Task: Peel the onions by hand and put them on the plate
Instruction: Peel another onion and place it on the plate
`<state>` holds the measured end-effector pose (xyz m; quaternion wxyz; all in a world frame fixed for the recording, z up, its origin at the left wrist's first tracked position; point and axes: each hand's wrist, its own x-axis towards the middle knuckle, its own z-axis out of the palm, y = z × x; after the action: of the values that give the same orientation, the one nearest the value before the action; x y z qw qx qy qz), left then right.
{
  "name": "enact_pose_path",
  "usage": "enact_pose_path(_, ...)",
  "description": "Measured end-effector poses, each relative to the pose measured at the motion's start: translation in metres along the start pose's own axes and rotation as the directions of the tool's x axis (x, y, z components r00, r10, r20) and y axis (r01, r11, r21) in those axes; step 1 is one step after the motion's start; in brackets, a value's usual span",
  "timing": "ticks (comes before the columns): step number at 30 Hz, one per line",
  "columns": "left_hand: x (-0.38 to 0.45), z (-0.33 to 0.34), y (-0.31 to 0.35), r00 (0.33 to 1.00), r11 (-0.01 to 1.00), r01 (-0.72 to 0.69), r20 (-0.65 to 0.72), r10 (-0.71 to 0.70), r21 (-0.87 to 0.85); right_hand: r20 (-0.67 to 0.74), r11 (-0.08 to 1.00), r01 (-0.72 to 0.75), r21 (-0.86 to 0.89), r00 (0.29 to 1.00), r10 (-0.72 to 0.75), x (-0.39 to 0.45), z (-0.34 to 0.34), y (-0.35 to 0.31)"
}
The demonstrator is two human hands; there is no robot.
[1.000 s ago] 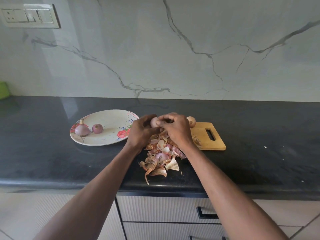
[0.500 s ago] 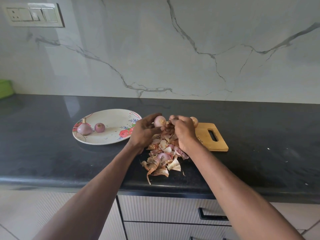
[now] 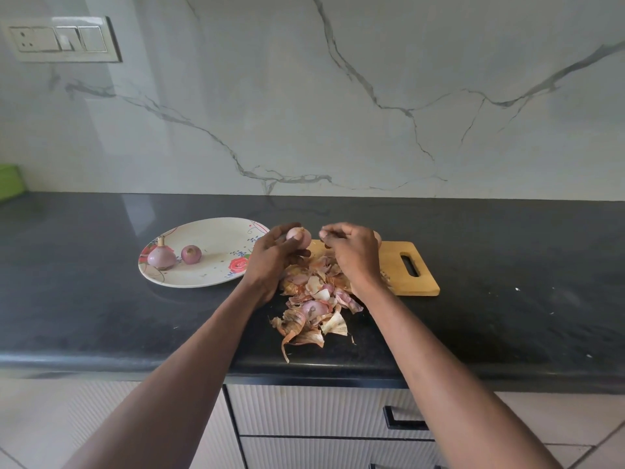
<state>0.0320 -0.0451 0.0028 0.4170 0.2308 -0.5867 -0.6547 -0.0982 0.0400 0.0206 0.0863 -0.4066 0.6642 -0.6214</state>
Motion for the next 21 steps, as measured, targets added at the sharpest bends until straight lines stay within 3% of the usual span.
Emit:
enact_pose_path(5,-0.001,0.002,0.001,0.999,0.999,0.030,0.016,-0.030,0.010,0.108,0.995,0.104,-0.001,0.989,-0.103,0.000,0.004,-0.001)
enact_pose_path(9,-0.004,0.004,0.004,0.996,0.998,0.061,0.057,-0.061,0.011,0.107,0.987,0.159,-0.019,0.982,-0.156,-0.001,0.008,0.000)
enact_pose_path(13,-0.006,0.005,0.006,0.995,0.998,0.044,0.085,-0.048,0.050,0.150,0.995,0.095,-0.040,0.985,-0.088,-0.001,0.010,0.000)
enact_pose_path(17,-0.006,0.003,0.003,0.996,0.993,0.000,0.086,-0.011,0.120,0.225,0.967,0.130,-0.219,0.971,-0.080,-0.001,0.012,-0.001)
enact_pose_path(21,-0.008,0.003,0.004,0.996,0.979,-0.069,0.067,0.057,0.192,0.193,0.996,-0.037,-0.080,0.980,0.052,-0.002,0.014,-0.002)
